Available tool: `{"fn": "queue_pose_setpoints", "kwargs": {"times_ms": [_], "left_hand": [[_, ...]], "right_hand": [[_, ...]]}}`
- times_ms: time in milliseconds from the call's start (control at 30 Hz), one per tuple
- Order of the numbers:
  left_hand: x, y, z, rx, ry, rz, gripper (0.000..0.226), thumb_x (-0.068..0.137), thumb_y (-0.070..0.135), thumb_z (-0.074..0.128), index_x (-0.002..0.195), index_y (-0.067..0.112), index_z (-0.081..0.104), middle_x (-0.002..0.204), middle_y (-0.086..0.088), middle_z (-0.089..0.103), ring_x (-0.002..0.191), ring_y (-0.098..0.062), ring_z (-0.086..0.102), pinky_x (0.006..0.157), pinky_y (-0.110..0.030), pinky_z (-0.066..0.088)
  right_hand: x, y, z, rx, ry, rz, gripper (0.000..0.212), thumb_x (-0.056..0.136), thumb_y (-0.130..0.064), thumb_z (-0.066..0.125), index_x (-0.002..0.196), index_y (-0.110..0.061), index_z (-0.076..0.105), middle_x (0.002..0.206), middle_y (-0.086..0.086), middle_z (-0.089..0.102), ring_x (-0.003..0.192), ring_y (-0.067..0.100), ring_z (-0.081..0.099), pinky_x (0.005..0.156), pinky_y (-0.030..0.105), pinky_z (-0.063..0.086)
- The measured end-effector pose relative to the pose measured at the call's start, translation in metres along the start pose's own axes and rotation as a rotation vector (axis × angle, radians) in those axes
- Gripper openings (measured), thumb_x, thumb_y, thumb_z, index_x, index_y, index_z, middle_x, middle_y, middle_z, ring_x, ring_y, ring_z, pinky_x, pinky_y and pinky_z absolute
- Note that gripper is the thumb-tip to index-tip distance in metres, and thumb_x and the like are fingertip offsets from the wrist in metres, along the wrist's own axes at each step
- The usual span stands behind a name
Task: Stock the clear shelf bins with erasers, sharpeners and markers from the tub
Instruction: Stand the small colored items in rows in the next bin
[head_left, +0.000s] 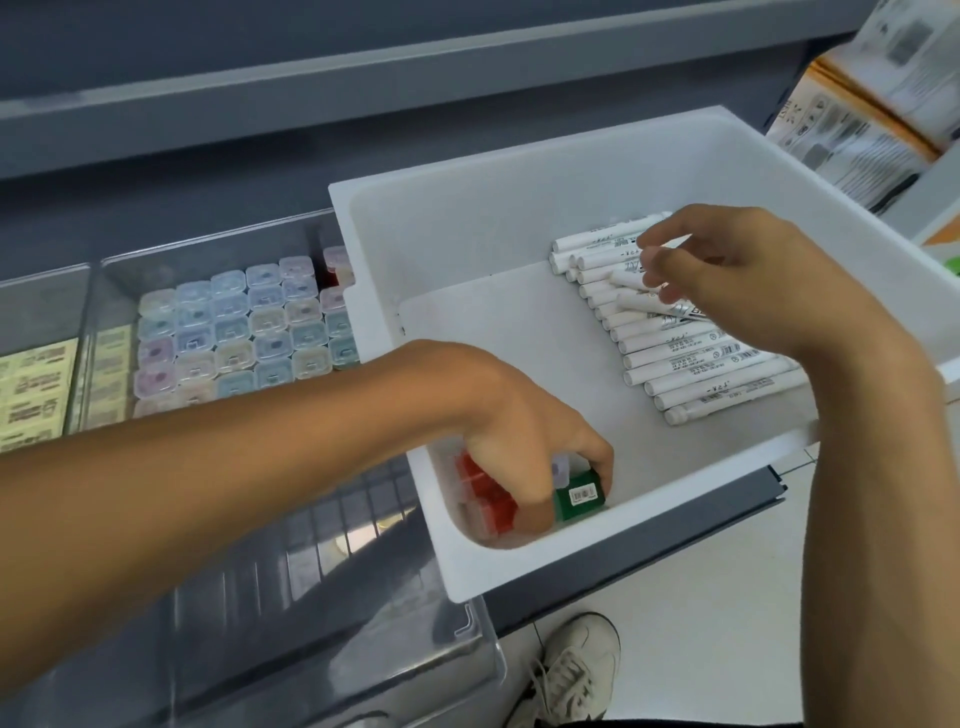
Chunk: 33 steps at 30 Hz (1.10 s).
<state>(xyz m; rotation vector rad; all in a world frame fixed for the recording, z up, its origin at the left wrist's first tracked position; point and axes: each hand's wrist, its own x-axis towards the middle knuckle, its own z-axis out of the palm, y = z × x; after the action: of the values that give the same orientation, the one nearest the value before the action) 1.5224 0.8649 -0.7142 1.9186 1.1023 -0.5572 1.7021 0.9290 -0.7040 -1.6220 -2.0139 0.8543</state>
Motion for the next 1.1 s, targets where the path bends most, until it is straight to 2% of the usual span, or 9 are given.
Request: {"fn": "queue_pose_setpoints", "kwargs": {"times_ms": [100, 200, 333, 467, 633, 733, 900, 967, 1100], "left_hand": [[-0.001, -0.001, 0.001, 0.061, 0.065, 0.041, 0.037, 0.088, 0.019, 0.072, 0.124, 0.024, 0.062, 0.075, 0.014, 0.054, 0.054, 0.004, 0.051, 0.043, -0.006, 0.036], [0.004, -0.003, 0.002, 0.199, 0.116, 0.023, 0.028, 0.085, 0.032, 0.072, 0.111, 0.031, 0.062, 0.087, 0.008, 0.060, 0.074, -0.009, 0.059, 0.058, -0.023, 0.047], [0.009, -0.005, 0.003, 0.236, 0.285, 0.054, 0.012, 0.079, 0.032, 0.073, 0.078, 0.024, 0.064, 0.074, 0.008, 0.061, 0.072, -0.016, 0.061, 0.070, -0.038, 0.058], [0.010, -0.004, 0.005, 0.209, 0.170, 0.021, 0.008, 0.084, 0.033, 0.070, 0.087, 0.029, 0.065, 0.081, 0.010, 0.058, 0.077, -0.014, 0.060, 0.075, -0.039, 0.060], [0.011, -0.004, -0.003, 0.193, 0.004, -0.121, 0.018, 0.081, 0.029, 0.073, 0.098, 0.023, 0.070, 0.097, -0.008, 0.069, 0.067, -0.022, 0.061, 0.045, -0.023, 0.048], [0.017, 0.006, 0.000, 0.419, -0.075, -0.220, 0.019, 0.080, 0.019, 0.071, 0.098, 0.017, 0.066, 0.089, -0.008, 0.063, 0.055, -0.021, 0.049, 0.042, -0.015, 0.038], [0.023, 0.014, 0.012, 0.616, 0.012, -0.222, 0.016, 0.078, 0.011, 0.068, 0.067, 0.017, 0.058, 0.063, 0.002, 0.054, 0.050, -0.019, 0.046, 0.046, -0.021, 0.036], [0.017, 0.006, 0.010, 0.521, 0.043, -0.202, 0.008, 0.077, 0.020, 0.070, 0.074, 0.014, 0.065, 0.069, 0.000, 0.059, 0.054, -0.022, 0.050, 0.050, -0.022, 0.038], [0.000, 0.002, 0.000, 0.302, 0.285, -0.085, 0.028, 0.080, 0.037, 0.070, 0.097, 0.015, 0.066, 0.086, -0.002, 0.065, 0.077, -0.023, 0.063, 0.058, -0.030, 0.049]], "right_hand": [[-0.001, -0.004, 0.002, -0.008, 0.008, -0.028, 0.015, 0.095, -0.035, 0.052, 0.104, -0.033, 0.064, 0.096, -0.007, 0.069, 0.089, 0.014, 0.067, 0.071, 0.028, 0.052], [-0.004, -0.008, 0.006, -0.018, 0.007, -0.054, 0.015, 0.095, -0.037, 0.053, 0.106, -0.034, 0.063, 0.098, -0.006, 0.068, 0.091, 0.013, 0.066, 0.072, 0.031, 0.054], [-0.006, -0.017, 0.015, -0.009, -0.011, -0.097, 0.014, 0.094, -0.039, 0.054, 0.105, -0.035, 0.063, 0.097, -0.008, 0.068, 0.093, 0.013, 0.065, 0.074, 0.031, 0.051], [-0.007, -0.023, 0.023, 0.006, -0.031, -0.118, 0.014, 0.095, -0.037, 0.054, 0.105, -0.033, 0.063, 0.095, -0.008, 0.068, 0.091, 0.010, 0.065, 0.073, 0.022, 0.046], [-0.006, -0.018, 0.028, -0.007, -0.047, -0.108, 0.014, 0.095, -0.037, 0.054, 0.106, -0.033, 0.062, 0.097, -0.008, 0.068, 0.089, 0.011, 0.066, 0.073, 0.020, 0.046], [-0.002, -0.017, 0.031, -0.005, -0.060, -0.101, 0.014, 0.095, -0.037, 0.053, 0.104, -0.032, 0.063, 0.096, -0.008, 0.069, 0.089, 0.013, 0.066, 0.068, 0.023, 0.043], [0.002, -0.016, 0.032, 0.019, -0.078, -0.108, 0.012, 0.095, -0.034, 0.053, 0.099, -0.031, 0.064, 0.093, -0.007, 0.070, 0.089, 0.013, 0.067, 0.062, 0.021, 0.040], [0.001, -0.017, 0.031, 0.035, -0.069, -0.113, 0.012, 0.095, -0.033, 0.053, 0.099, -0.029, 0.064, 0.092, -0.005, 0.070, 0.088, 0.015, 0.067, 0.064, 0.023, 0.043], [-0.003, -0.026, 0.030, 0.035, 0.006, -0.157, 0.016, 0.096, -0.033, 0.054, 0.106, -0.028, 0.065, 0.094, -0.006, 0.069, 0.087, 0.012, 0.065, 0.075, 0.023, 0.049]]}}
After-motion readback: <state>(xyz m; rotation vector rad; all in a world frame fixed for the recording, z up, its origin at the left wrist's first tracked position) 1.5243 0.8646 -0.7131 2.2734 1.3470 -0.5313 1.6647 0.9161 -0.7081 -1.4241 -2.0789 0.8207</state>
